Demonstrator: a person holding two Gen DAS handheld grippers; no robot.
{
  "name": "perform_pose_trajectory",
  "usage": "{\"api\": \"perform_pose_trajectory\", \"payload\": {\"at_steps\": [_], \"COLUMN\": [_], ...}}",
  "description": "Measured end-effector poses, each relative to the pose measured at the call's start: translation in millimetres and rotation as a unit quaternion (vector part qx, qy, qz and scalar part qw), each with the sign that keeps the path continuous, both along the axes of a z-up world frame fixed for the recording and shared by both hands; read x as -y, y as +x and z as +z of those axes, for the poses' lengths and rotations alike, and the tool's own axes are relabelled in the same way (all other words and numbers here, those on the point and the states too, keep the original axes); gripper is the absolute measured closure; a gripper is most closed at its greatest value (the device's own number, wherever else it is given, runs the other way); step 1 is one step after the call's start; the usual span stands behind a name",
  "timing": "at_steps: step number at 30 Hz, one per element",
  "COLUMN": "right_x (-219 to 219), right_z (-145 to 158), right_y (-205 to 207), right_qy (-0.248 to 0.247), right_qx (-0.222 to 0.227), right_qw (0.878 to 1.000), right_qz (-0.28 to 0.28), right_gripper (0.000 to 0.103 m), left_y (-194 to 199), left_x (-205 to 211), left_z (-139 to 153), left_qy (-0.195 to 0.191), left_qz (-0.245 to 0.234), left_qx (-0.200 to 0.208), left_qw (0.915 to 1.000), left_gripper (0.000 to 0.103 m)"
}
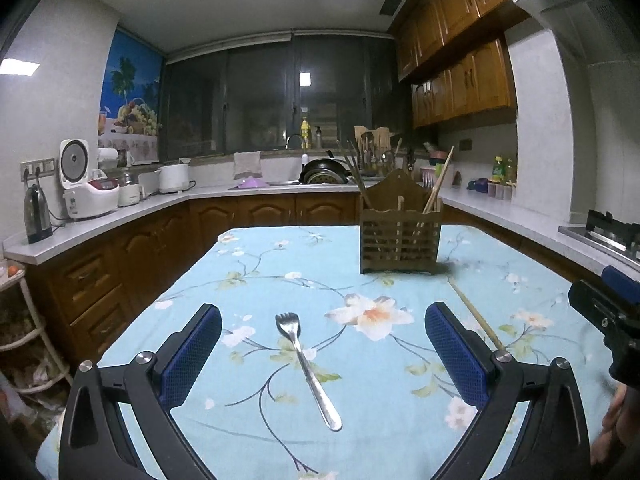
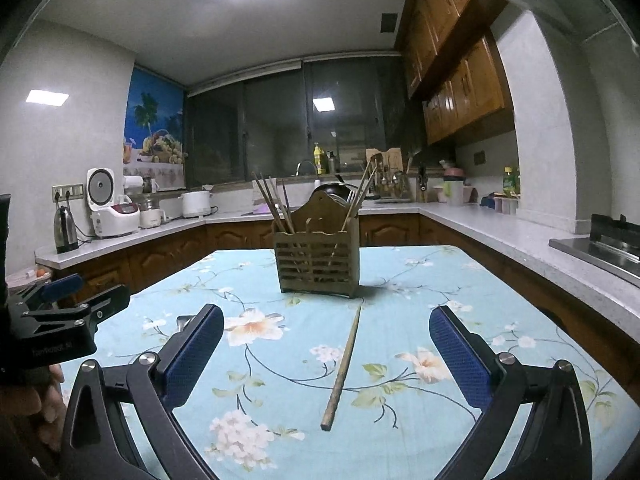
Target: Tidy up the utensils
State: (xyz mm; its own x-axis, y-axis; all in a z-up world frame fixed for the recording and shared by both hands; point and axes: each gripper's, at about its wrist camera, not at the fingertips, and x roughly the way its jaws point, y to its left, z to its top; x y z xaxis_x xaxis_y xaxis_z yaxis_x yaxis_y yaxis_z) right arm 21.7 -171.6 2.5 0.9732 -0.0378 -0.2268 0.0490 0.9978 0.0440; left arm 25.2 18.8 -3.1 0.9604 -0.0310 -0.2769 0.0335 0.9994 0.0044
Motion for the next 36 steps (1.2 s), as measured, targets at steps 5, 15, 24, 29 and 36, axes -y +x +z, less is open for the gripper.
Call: {"api": "perform_pose_trajectory", "payload": {"at_steps": [5,15,24,29,36], "right_x": [3,6,6,7,6], "right_z": [-2,-2,-2,-2,-2], "right_y": [-5,-10,-11,-11,-12], "right_qy": [0.005,0.006,0.006,0.005,0.007], "right_qx": [0.000,0.003,0.002,0.002,0.002], "right_qw": [1.000,1.000,1.000,1.000,1.000], "right_qz": [-0.004,-0.015,-0.015,-0.015,-0.015], "right_gripper": [0.000,0.000,0.000,0.000,0.000], "left_y": [0,1,1,3,4], "left_x": [-3,-6,-8,-9,-11], "left_z": [-3,-5,-6,-9,-9], "left_qy": [-0.001,-0.004,-0.004,-0.006,-0.008], "left_qz": [0.004,0.007,0.009,0.014,0.016], "left_qx": [-0.002,-0.002,0.000,-0.002,-0.004], "left_qw": [1.0000,1.0000,0.9999,0.9999,0.9998], "left_gripper": [0.001,0.001,0.001,0.001,0.001]}}
